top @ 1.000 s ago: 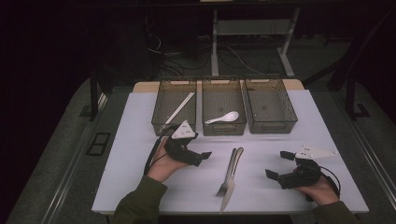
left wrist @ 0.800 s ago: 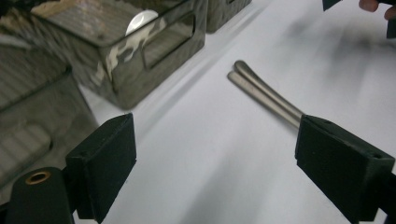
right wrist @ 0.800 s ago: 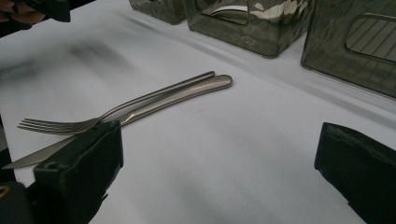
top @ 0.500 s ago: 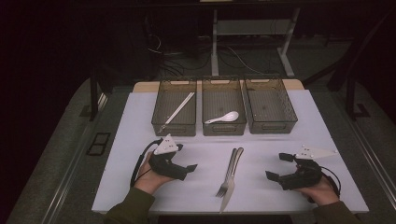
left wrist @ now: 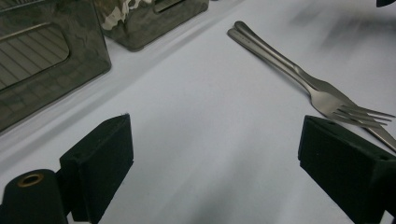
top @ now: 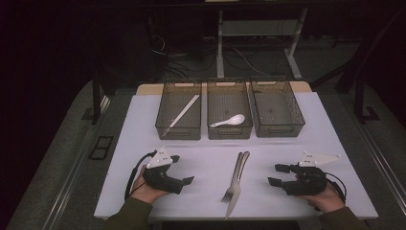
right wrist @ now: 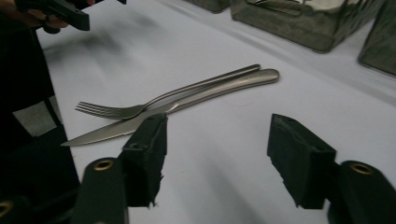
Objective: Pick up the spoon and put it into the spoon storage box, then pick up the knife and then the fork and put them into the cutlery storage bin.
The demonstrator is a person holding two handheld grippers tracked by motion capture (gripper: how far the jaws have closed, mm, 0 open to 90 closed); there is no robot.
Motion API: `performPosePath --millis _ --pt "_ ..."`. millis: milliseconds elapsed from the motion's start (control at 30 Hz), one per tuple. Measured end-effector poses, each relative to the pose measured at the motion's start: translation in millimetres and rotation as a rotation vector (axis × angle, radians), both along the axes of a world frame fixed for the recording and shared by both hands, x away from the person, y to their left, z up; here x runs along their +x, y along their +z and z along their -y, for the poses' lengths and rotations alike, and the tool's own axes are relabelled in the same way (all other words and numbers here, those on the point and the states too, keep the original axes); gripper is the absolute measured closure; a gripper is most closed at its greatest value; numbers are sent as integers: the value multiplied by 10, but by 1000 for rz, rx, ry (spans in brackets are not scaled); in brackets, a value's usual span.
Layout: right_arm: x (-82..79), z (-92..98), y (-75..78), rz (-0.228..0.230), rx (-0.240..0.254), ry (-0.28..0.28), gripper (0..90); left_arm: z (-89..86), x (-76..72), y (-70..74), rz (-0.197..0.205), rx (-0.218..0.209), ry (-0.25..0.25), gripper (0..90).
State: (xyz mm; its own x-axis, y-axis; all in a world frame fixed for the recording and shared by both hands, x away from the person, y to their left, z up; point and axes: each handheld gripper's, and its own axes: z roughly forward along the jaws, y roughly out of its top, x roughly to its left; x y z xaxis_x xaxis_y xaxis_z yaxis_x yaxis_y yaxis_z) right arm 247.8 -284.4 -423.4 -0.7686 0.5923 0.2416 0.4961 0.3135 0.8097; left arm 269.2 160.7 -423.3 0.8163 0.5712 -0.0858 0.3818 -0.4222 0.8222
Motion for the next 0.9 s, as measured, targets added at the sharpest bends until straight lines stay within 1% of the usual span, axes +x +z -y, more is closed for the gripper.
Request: performPosePath --millis 100,200,433,533,633,767,900 --pt "-11 -34 10 -13 14 19 511 -21 -23 -14 -6 -1 0 97" --pt "-28 -92 25 -20 27 50 602 -30 -45 -13 -5 -6 3 97" --pt "-34 -245 24 -29 19 113 786 -37 -54 -5 -2 -15 5 97" --pt "-37 -314 22 -36 17 144 842 -25 -55 -6 -2 -13 -2 97" --pt "-46 -381 18 -42 17 178 890 -20 -50 -8 -1 -11 -4 97" --pt "-59 -498 -11 -51 8 211 896 -20 -49 -11 -4 -12 -1 97" --pt "-60 -627 -59 -56 -19 242 896 -22 -48 -12 -4 -12 0 97"
